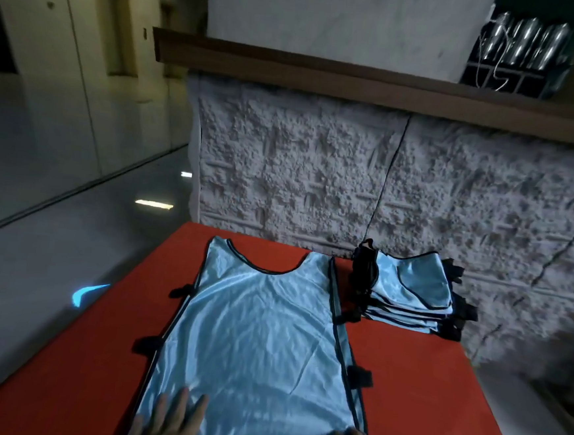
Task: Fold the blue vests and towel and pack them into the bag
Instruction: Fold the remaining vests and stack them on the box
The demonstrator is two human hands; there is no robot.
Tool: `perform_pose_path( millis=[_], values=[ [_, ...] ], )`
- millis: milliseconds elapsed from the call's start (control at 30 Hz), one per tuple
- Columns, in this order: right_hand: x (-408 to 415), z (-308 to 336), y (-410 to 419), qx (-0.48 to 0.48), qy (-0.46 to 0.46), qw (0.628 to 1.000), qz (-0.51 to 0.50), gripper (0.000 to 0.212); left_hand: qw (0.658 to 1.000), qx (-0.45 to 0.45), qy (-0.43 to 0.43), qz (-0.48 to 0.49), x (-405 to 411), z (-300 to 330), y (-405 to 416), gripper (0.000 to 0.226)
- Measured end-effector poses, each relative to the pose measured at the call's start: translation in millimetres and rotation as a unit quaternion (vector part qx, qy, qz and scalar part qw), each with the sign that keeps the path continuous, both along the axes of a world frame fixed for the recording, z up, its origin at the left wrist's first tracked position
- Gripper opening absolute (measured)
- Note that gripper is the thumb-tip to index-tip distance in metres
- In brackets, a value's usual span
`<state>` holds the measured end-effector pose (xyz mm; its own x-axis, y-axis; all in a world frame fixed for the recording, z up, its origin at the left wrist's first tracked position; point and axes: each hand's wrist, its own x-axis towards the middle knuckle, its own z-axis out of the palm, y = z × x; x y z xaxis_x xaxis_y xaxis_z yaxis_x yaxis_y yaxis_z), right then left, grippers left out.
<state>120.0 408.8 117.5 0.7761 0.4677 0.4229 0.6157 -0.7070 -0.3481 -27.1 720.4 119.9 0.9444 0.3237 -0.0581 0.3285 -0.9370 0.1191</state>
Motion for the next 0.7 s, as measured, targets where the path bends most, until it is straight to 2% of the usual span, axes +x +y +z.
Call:
perform_pose_path(
  millis=[33, 67, 100, 133, 167, 200, 267, 300, 367, 433, 500, 600, 700],
  values=[
    [6, 14, -11, -0.059, 0.037, 0.99, -0.125, 0.022, 0.996, -0.031, 0.083, -0.004, -3, 21, -4, 0.071],
    [1, 19, -2, -0.089, 0.058, 0.985, -0.133, 0.022, 0.987, -0.072, 0.144, 0.006, -9, 46, -8, 0.077],
    [-13, 22, 0, -0.071, 0.085, 0.986, -0.122, 0.018, 0.989, -0.084, 0.121, 0.032, -8, 61, -10, 0.083],
    [-31, 32, -4, -0.051, 0.103, 0.978, -0.175, 0.018, 0.987, -0.113, 0.106, 0.045, -13, 70, -12, 0.09],
    [-44, 39, -11, -0.047, 0.161, 0.961, -0.221, 0.022, 0.985, -0.126, 0.092, 0.07, -18, 73, -12, 0.092],
    [-52, 44, -8, -0.044, 0.192, 0.942, -0.272, 0.03, 0.985, -0.116, 0.067, 0.106, -23, 74, -13, 0.087],
    [-64, 58, -4, -0.053, 0.283, 0.909, -0.302, 0.045, 0.976, -0.063, -0.028, 0.205, -29, 73, -8, 0.07],
    [-57, 57, -4, -0.06, 0.283, 0.905, -0.313, 0.046, 0.961, -0.054, -0.055, 0.264, -29, 75, -6, 0.063],
    [-52, 57, -10, -0.054, 0.264, 0.914, -0.302, 0.042, 0.933, -0.095, -0.054, 0.344, -27, 72, 2, 0.051],
    [-48, 58, -13, -0.045, 0.274, 0.917, -0.285, 0.037, 0.92, -0.163, -0.037, 0.355, -21, 75, 9, 0.031],
    [-43, 61, -16, -0.049, 0.293, 0.911, -0.286, 0.031, 0.918, -0.193, -0.053, 0.343, -19, 78, 11, 0.017],
    [-38, 67, -23, -0.004, 0.299, 0.907, -0.296, 0.017, 0.911, -0.225, -0.095, 0.332, -19, 73, 17, 0.027],
    [-40, 68, -23, -0.008, 0.275, 0.919, -0.284, 0.012, 0.898, -0.281, -0.112, 0.318, -23, 69, 27, 0.032]
  ],
)
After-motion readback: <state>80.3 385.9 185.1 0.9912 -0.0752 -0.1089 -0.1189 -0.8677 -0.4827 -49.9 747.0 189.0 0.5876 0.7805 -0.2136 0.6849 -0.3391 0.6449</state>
